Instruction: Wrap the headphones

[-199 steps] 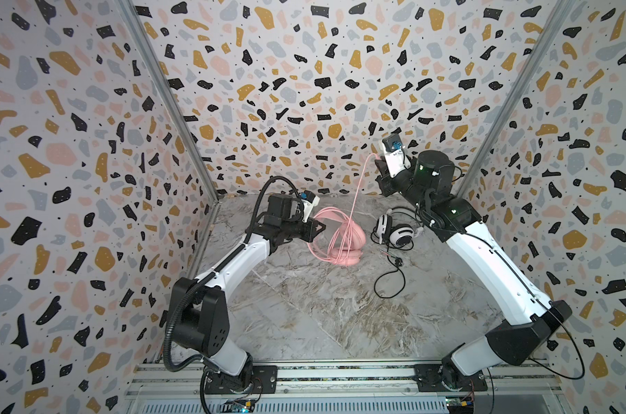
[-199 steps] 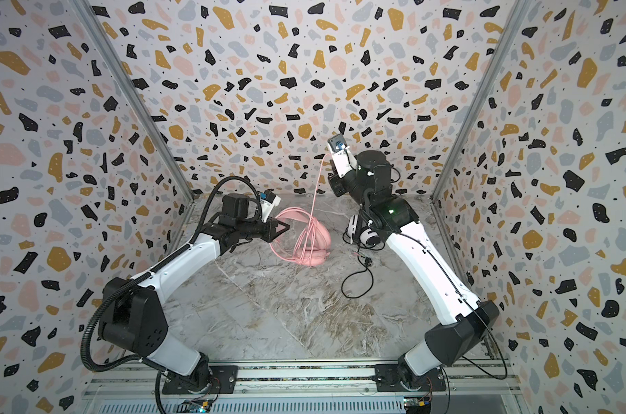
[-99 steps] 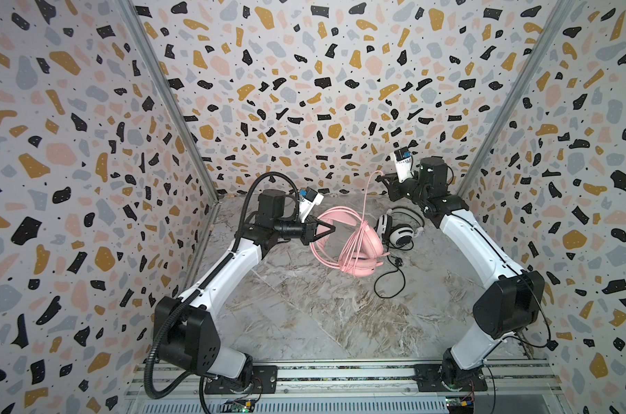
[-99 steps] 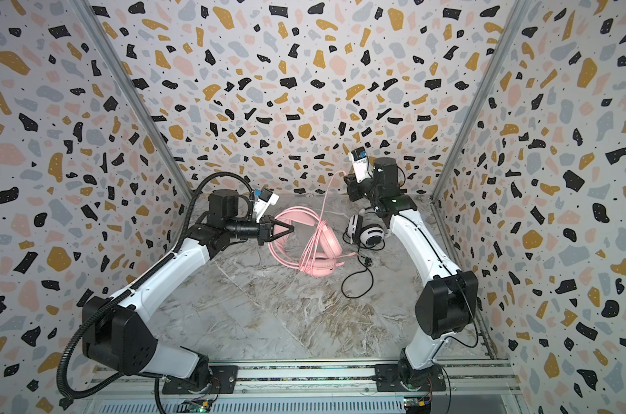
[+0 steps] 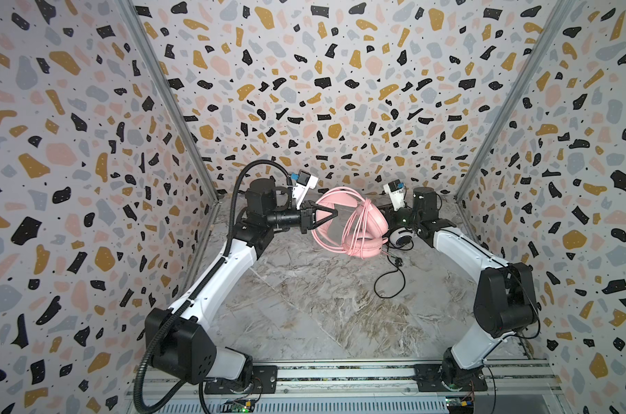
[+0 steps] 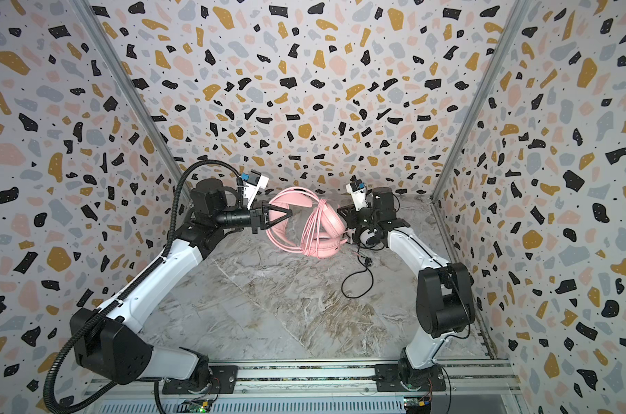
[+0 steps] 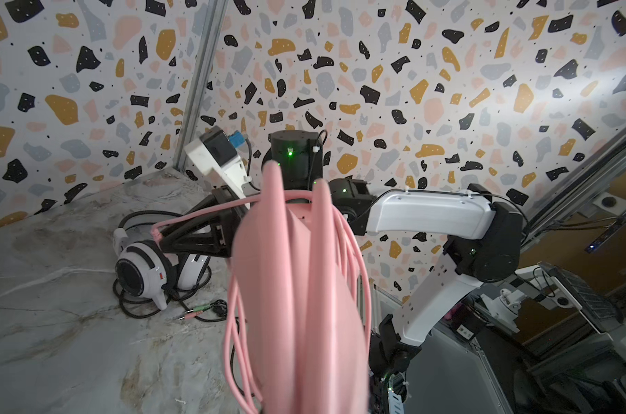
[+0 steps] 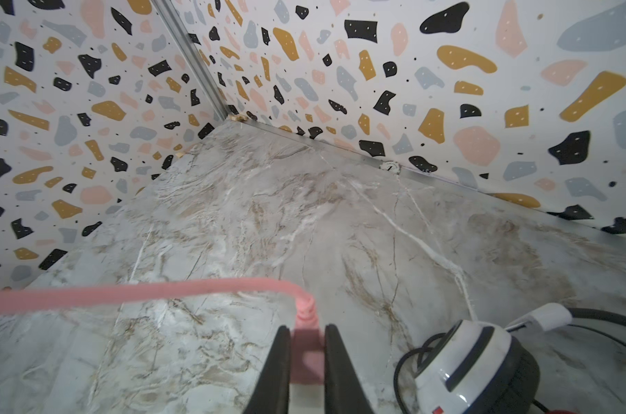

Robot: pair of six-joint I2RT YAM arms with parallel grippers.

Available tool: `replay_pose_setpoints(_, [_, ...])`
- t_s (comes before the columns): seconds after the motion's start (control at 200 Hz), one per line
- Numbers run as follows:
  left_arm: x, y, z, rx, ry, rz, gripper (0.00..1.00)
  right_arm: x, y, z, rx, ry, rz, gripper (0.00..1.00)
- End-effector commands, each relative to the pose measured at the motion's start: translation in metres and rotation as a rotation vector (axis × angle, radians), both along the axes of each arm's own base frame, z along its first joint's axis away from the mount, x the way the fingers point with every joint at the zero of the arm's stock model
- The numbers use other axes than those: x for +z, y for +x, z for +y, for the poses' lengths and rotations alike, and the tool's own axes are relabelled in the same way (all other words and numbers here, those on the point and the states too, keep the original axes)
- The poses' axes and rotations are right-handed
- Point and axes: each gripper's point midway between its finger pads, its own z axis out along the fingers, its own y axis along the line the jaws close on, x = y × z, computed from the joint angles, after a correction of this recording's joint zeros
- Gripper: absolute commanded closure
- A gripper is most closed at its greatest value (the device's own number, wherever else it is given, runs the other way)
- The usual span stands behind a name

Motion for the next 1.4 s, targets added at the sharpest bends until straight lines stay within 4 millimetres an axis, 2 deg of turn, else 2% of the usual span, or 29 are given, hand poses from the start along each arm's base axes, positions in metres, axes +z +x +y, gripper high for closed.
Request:
replay_pose_setpoints(0.0, [0.082, -0.038, 0.006, -0.093, -0.125, -0.252, 1.00, 0.017, -0.002, 0.003, 0.062, 0.086, -0.039, 0.96])
replay_pose_setpoints(0.155, [0.092, -0.038, 0.006, -0.087, -0.141, -0.265, 1.00, 0.019, -0.016, 0.013, 0.147, 0.158, -0.059, 0.96])
replay_pose_setpoints(0.4, [0.107, -0.041, 0.007, -0.094, -0.181, -0.278, 1.00, 0.038, -0.047, 0.035, 0.403, 0.342, -0.036, 0.96])
replay_pose_setpoints(0.496, [0.116, -0.035, 0.009, -0.054, -0.199, -0.299, 1.00, 0.046, -0.063, 0.037, 0.472, 0.432, -0.023, 0.95])
replay_pose_setpoints(0.581, [0.125, -0.021, 0.013, 0.024, -0.235, -0.297, 1.00, 0.050, -0.078, 0.035, 0.503, 0.528, -0.013, 0.95])
replay_pose_setpoints(0.721, [0.146, -0.017, 0.026, 0.078, -0.445, -0.262, 1.00, 0.054, -0.095, 0.026, 0.506, 0.699, -0.014, 0.96])
replay_pose_setpoints(0.861, [0.130, 0.003, 0.024, 0.148, -0.459, -0.206, 1.00, 0.057, -0.094, 0.027, 0.487, 0.789, 0.000, 0.97])
replay_pose_setpoints(1.021, [0.100, 0.026, 0.025, 0.353, -0.298, -0.231, 1.00, 0.067, -0.092, 0.037, 0.444, 0.827, 0.000, 0.97])
replay_pose_setpoints(1.186, [0.084, 0.045, 0.044, 0.537, -0.257, -0.225, 1.00, 0.080, -0.104, 0.046, 0.428, 0.898, 0.012, 0.97])
replay_pose_setpoints(1.397, [0.068, 0.066, 0.056, 0.655, -0.276, -0.170, 1.00, 0.089, -0.128, 0.067, 0.432, 0.960, 0.053, 0.97])
